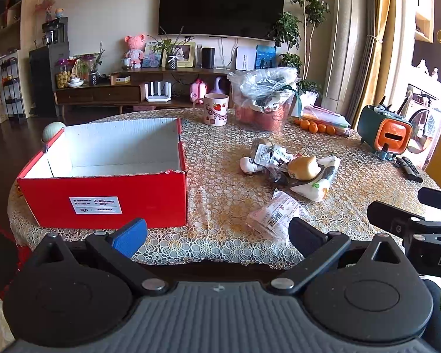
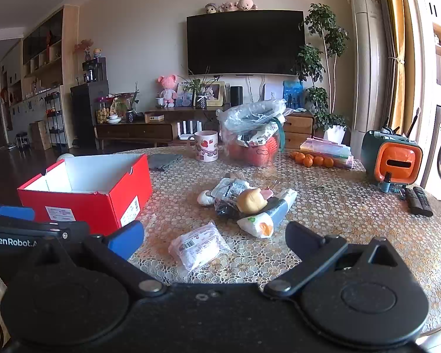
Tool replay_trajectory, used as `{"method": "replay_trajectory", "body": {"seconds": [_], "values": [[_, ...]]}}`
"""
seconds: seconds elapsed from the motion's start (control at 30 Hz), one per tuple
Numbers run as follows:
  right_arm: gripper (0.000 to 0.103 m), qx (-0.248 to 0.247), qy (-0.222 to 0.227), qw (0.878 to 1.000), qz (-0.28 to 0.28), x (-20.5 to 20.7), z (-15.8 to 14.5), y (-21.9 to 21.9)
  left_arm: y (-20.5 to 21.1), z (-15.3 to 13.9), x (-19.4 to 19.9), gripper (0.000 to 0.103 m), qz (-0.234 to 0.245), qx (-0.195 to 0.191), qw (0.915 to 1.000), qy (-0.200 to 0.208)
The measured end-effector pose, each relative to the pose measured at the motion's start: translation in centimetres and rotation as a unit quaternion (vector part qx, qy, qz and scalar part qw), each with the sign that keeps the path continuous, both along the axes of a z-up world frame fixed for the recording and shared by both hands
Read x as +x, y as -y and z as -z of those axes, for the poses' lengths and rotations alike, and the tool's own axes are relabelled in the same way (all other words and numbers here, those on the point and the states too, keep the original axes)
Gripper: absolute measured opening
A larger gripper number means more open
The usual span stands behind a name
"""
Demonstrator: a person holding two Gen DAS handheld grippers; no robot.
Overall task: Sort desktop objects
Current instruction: 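Move both tools toward the pile of items on the table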
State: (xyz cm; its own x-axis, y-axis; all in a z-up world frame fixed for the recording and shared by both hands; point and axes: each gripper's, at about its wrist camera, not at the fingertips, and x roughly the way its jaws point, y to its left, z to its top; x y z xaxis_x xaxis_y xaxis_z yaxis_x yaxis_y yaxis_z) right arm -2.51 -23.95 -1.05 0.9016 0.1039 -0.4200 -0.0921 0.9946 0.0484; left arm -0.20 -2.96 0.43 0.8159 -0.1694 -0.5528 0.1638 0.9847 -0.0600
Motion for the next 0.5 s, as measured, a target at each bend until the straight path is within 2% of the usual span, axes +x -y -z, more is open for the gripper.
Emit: {"method": "replay_trajectory", "body": {"seconds": [0.5], "values": [[0.102, -0.003, -0.003, 1.0, 0.003, 0.27, 0.09, 0.09, -0.36, 0.39, 0.48, 0.103, -0.002, -0.015, 0.9997, -0.017]]}}
